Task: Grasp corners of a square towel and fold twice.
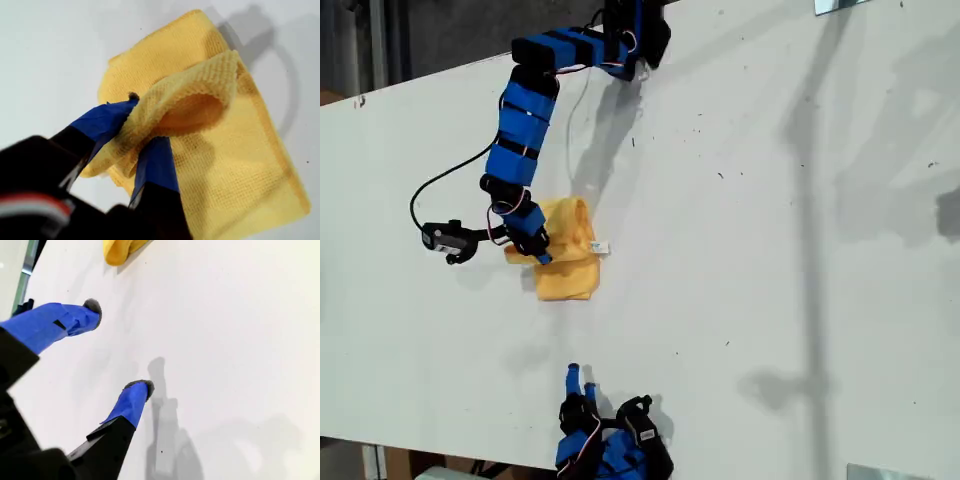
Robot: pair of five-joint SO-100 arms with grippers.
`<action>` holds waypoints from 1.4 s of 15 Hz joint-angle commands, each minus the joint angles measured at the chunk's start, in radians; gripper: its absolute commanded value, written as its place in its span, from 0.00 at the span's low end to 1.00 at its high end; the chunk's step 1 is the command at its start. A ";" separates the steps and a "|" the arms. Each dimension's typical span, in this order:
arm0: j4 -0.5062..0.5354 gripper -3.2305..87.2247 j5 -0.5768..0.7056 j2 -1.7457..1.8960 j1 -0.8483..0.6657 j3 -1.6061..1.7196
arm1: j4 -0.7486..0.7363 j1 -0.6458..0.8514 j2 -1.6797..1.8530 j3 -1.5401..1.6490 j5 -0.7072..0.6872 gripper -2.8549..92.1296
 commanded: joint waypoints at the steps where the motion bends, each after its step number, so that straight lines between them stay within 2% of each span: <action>1: 0.009 0.30 -0.012 0.005 -0.008 -0.003 | -0.074 -0.015 -0.006 -0.091 -0.015 0.03; 9: 0.012 0.30 -0.015 0.005 -0.008 -0.003 | -0.236 -0.026 -0.103 -0.127 -0.031 0.05; 10: 0.012 0.30 -0.015 0.005 -0.008 -0.003 | -0.238 -0.029 -0.101 -0.124 -0.026 0.16; 11: 0.012 0.30 -0.014 0.005 -0.006 -0.003 | -0.238 -0.037 -0.098 -0.124 -0.032 0.20; 16: 0.012 0.30 -0.014 0.005 -0.006 -0.003 | -0.230 -0.043 -0.060 -0.101 -0.034 0.34; 18: 0.012 0.30 -0.014 0.005 -0.006 -0.003 | -0.189 -0.023 0.066 0.006 -0.034 0.36; 21: 0.012 0.30 -0.011 0.005 -0.006 -0.003 | -0.144 0.031 0.508 0.411 -0.023 0.36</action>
